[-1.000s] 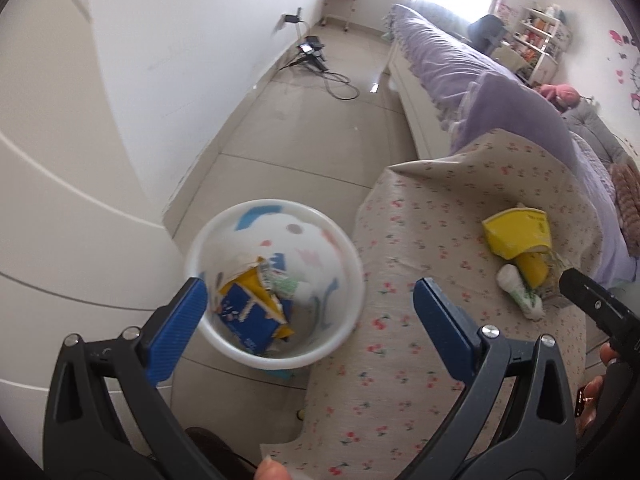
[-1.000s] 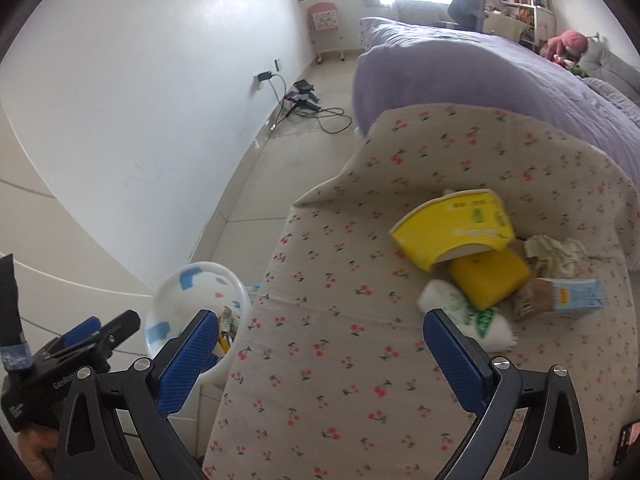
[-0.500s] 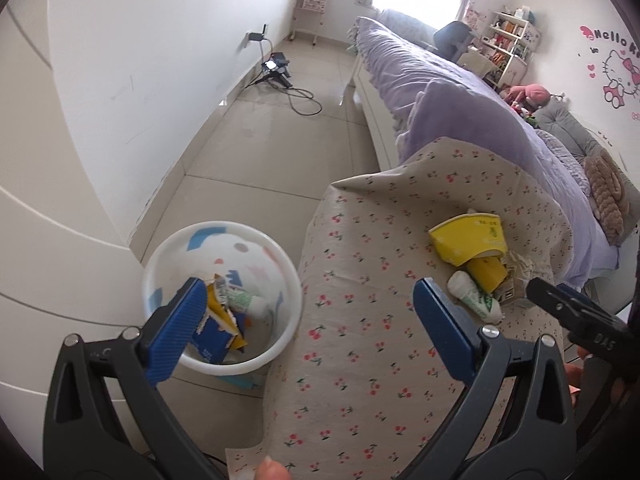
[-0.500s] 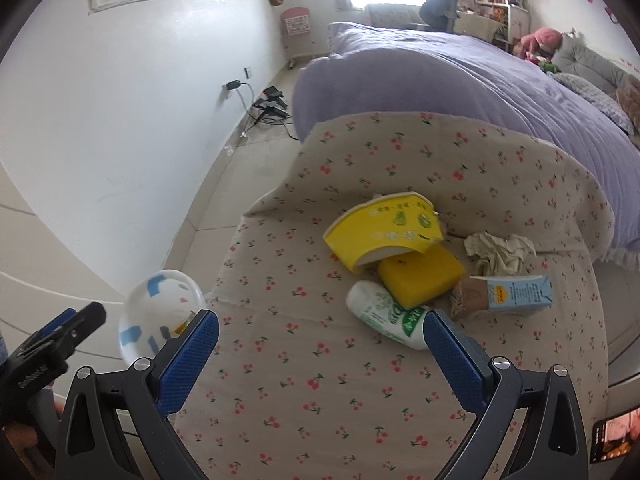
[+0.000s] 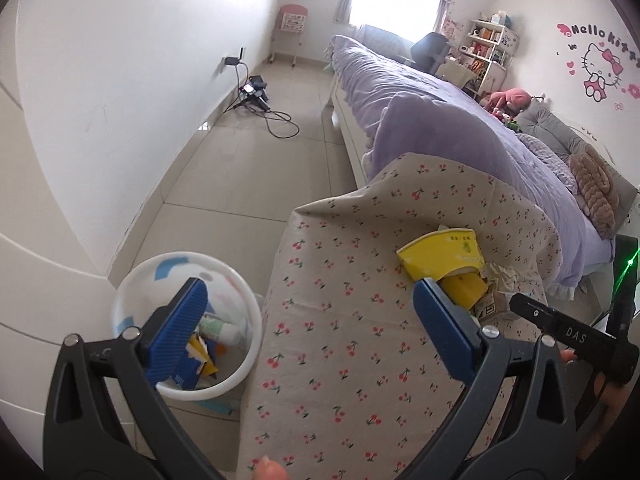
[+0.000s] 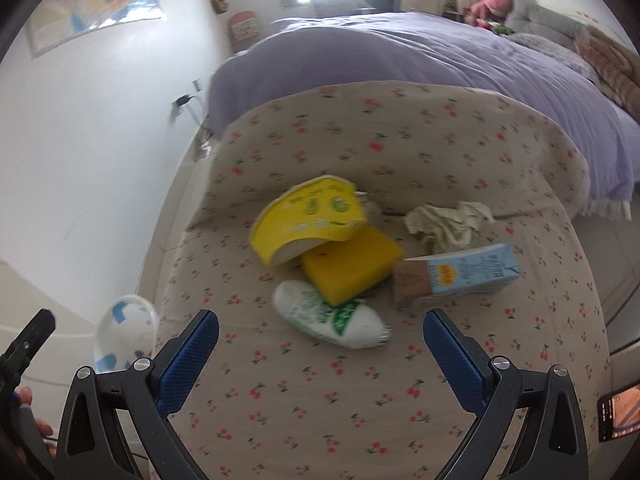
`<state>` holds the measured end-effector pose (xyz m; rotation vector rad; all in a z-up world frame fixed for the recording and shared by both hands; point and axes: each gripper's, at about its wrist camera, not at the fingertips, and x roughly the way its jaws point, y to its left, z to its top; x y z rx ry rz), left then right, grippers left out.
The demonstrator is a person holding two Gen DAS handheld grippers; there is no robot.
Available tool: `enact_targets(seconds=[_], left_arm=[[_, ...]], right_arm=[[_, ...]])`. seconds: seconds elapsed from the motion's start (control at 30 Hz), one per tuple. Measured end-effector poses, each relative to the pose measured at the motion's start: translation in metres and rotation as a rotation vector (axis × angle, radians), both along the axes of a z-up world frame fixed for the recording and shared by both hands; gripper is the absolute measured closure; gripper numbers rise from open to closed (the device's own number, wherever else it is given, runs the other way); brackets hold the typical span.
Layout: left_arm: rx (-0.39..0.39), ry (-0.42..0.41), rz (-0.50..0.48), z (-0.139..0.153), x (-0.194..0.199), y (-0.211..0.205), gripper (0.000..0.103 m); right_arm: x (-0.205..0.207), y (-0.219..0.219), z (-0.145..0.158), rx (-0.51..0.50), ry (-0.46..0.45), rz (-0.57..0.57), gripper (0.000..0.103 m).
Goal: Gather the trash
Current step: 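Move both tools back over the bed toward the milk carton and white bottle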
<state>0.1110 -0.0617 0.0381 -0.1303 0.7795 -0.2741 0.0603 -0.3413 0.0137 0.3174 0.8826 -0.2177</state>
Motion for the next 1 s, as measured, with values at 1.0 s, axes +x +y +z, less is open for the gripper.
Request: enact_targets(seconds=[1.0], left_arm=[[0.09,0.06,-0.206,-0.033,0.025,-0.11,0.001]], right_arm=[[0.003,-0.14,-0.043,0.151,0.15,-0.176,0.0]])
